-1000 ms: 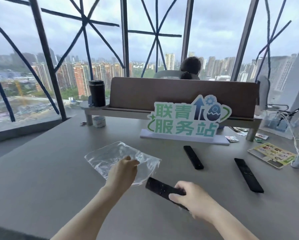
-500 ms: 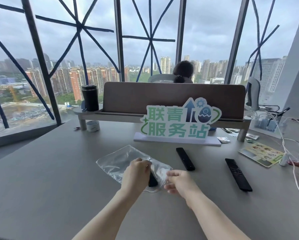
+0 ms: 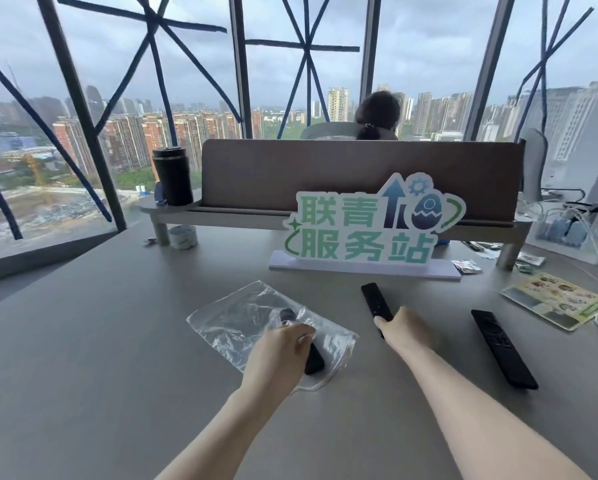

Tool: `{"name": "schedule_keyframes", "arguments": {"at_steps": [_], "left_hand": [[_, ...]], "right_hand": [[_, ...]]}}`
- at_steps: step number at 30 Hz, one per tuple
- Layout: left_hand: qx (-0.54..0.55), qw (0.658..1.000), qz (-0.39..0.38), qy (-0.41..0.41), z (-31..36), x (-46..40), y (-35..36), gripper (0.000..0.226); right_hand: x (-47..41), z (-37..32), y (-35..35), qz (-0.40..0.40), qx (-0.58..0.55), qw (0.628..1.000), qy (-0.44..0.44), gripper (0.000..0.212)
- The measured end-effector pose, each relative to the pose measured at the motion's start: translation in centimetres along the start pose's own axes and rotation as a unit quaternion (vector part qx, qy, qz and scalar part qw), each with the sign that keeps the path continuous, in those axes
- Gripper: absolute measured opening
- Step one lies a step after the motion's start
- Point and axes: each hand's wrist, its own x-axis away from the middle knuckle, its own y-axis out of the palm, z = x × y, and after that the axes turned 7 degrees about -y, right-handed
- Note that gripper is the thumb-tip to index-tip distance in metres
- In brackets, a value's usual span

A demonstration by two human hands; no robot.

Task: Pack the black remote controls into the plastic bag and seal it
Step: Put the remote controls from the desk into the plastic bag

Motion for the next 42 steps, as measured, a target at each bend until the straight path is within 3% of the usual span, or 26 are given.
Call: {"name": "schedule_keyframes", "arguments": {"at_steps": [3, 5, 9, 12, 17, 21, 26, 28, 30, 33, 35, 39, 42], "left_hand": [[0.007, 1.000, -0.004, -0.001, 0.1, -0.5, 0.2, 0.020], [0.015, 1.000, -0.016, -0.011, 0.6, -0.7, 0.4, 0.021], [0.089, 0.995, -0.035, -0.025, 3.1, -1.7, 0.7, 0.020], [0.115, 0.993, -0.037, -0.009, 6.2, -2.7, 0.6, 0.025], [0.146, 0.989, -0.022, 0.020, 11.0, -2.6, 0.6, 0.022], [0.123, 0.990, -0.029, 0.059, 12.8, -0.7, 1.0, 0.021], [0.087, 0.993, -0.054, 0.059, 11.9, 0.9, 1.7, 0.020], [0.077, 0.994, -0.054, 0.048, 11.1, 1.1, 1.6, 0.020], [0.078, 0.995, -0.056, 0.034, 10.3, 1.1, 1.6, 0.021], [0.073, 0.995, -0.059, 0.024, 9.3, 1.1, 1.5, 0.022], [0.065, 0.995, -0.071, 0.026, 8.9, 1.1, 1.5, 0.021], [0.057, 0.993, -0.099, 0.035, 8.3, 1.8, 1.6, 0.020], [0.058, 0.993, -0.103, 0.029, 7.8, 2.2, 1.6, 0.020]], "right_hand": [[0.2, 0.9, -0.9, -0.048, -0.044, 0.998, -0.012, 0.032], [1.4, 1.9, -2.6, -0.072, -0.174, 0.982, 0.006, 0.030], [5.8, 4.4, -8.2, -0.098, -0.435, 0.894, 0.038, 0.026], [9.4, 5.8, -12.8, -0.142, -0.481, 0.865, 0.024, 0.034], [13.4, 6.4, -15.7, -0.232, -0.428, 0.872, -0.038, 0.019], [13.6, 5.1, -12.9, -0.198, -0.399, 0.894, -0.037, 0.027], [13.5, 3.5, -8.7, -0.214, -0.461, 0.862, -0.011, 0.032], [13.4, 3.6, -8.4, -0.174, -0.449, 0.876, 0.001, 0.029], [12.9, 4.9, -8.5, -0.073, -0.404, 0.912, 0.011, 0.024], [11.0, 8.4, -9.2, 0.065, -0.298, 0.951, 0.045, 0.020], [9.6, 10.5, -9.5, 0.110, -0.213, 0.967, 0.083, 0.021], [7.5, 13.0, -9.0, 0.070, -0.098, 0.985, 0.122, 0.052], [6.6, 13.5, -8.0, 0.054, -0.058, 0.988, 0.134, 0.040]]}}
